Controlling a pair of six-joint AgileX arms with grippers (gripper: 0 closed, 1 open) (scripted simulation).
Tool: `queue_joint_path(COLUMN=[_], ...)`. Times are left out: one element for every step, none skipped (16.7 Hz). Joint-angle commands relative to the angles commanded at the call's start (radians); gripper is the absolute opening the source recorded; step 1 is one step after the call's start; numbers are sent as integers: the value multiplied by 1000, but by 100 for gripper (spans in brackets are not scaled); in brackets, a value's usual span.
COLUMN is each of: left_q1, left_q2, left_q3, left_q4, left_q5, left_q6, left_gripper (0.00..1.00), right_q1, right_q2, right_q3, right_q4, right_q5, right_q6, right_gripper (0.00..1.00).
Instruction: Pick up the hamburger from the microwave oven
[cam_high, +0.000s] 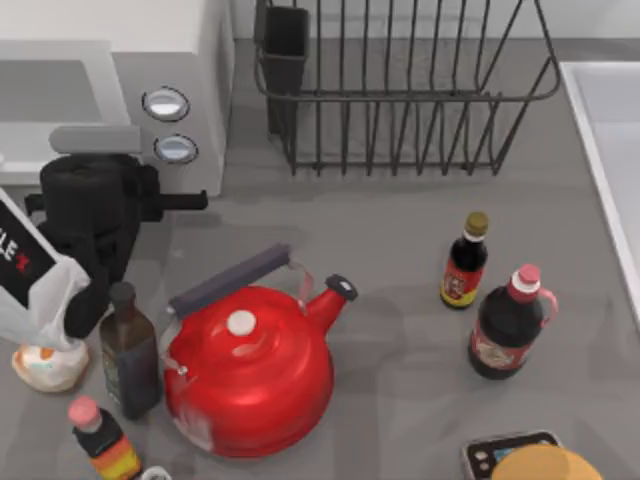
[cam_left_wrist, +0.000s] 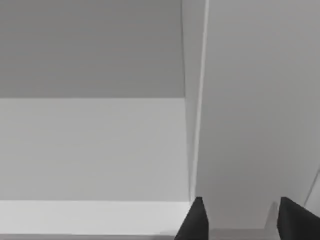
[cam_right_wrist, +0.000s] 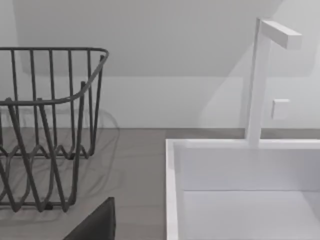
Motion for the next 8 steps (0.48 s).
queue_joint_path(left_q1=[0, 0, 0, 0, 0, 0, 0, 0], left_q2=[0, 0, 0, 0, 0, 0, 0, 0], left_q3=[0, 0, 0, 0, 0, 0, 0, 0], left_q4=[0, 0, 0, 0, 0, 0, 0, 0], left_q5=[0, 0, 0, 0, 0, 0, 0, 0], left_q6=[0, 0, 0, 0, 0, 0, 0, 0], left_gripper=[90, 98, 100, 100, 100, 100, 100, 100], right_q1=[0, 0, 0, 0, 0, 0, 0, 0], right_q2=[0, 0, 0, 0, 0, 0, 0, 0], right_q3=[0, 0, 0, 0, 0, 0, 0, 0], right_q4=[0, 0, 0, 0, 0, 0, 0, 0], right_q5=[0, 0, 0, 0, 0, 0, 0, 0], right_q6=[0, 0, 0, 0, 0, 0, 0, 0], right_gripper=[100, 100, 100, 100, 100, 100, 100, 100])
